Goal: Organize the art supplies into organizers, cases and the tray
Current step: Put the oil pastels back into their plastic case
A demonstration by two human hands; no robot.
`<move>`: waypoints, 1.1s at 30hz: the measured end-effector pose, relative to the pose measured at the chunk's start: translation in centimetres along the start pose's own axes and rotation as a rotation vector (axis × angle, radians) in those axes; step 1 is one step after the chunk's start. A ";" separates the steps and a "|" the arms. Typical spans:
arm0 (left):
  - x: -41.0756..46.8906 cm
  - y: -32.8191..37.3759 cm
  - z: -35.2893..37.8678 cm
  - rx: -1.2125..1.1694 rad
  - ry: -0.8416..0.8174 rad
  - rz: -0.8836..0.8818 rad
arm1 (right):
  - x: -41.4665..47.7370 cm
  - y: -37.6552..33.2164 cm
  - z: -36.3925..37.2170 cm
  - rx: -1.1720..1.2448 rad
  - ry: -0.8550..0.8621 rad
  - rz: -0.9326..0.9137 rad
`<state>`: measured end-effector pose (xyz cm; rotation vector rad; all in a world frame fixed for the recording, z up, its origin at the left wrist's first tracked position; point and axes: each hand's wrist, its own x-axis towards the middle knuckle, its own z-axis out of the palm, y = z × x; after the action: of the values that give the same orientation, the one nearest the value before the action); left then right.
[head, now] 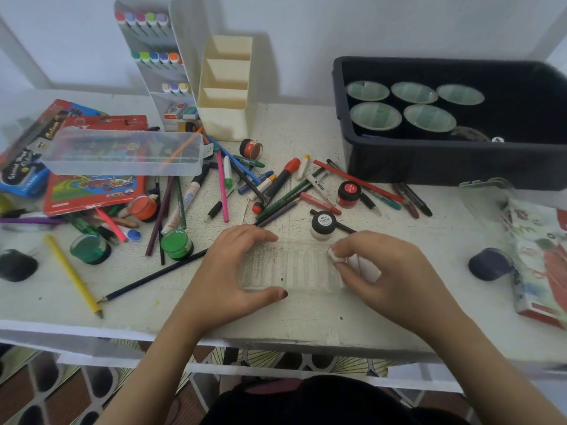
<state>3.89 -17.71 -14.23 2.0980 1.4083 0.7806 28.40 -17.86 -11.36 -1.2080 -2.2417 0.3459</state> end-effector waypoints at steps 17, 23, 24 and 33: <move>-0.1 -0.3 0.2 -0.017 -0.003 0.020 | -1.1 0.4 1.0 -0.055 -0.087 -0.006; -0.2 -0.6 0.3 -0.034 -0.001 0.016 | -1.3 1.0 1.7 0.024 -0.034 0.048; -0.2 -0.6 0.3 -0.033 -0.002 0.015 | -1.3 1.0 1.8 0.037 -0.027 0.058; -0.3 -0.5 0.2 -0.030 -0.009 0.013 | -0.9 0.8 2.7 -0.029 -0.012 0.215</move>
<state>3.64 -17.79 -14.79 2.0871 1.3718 0.7918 27.76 -18.13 -14.20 -1.4706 -2.1373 0.4047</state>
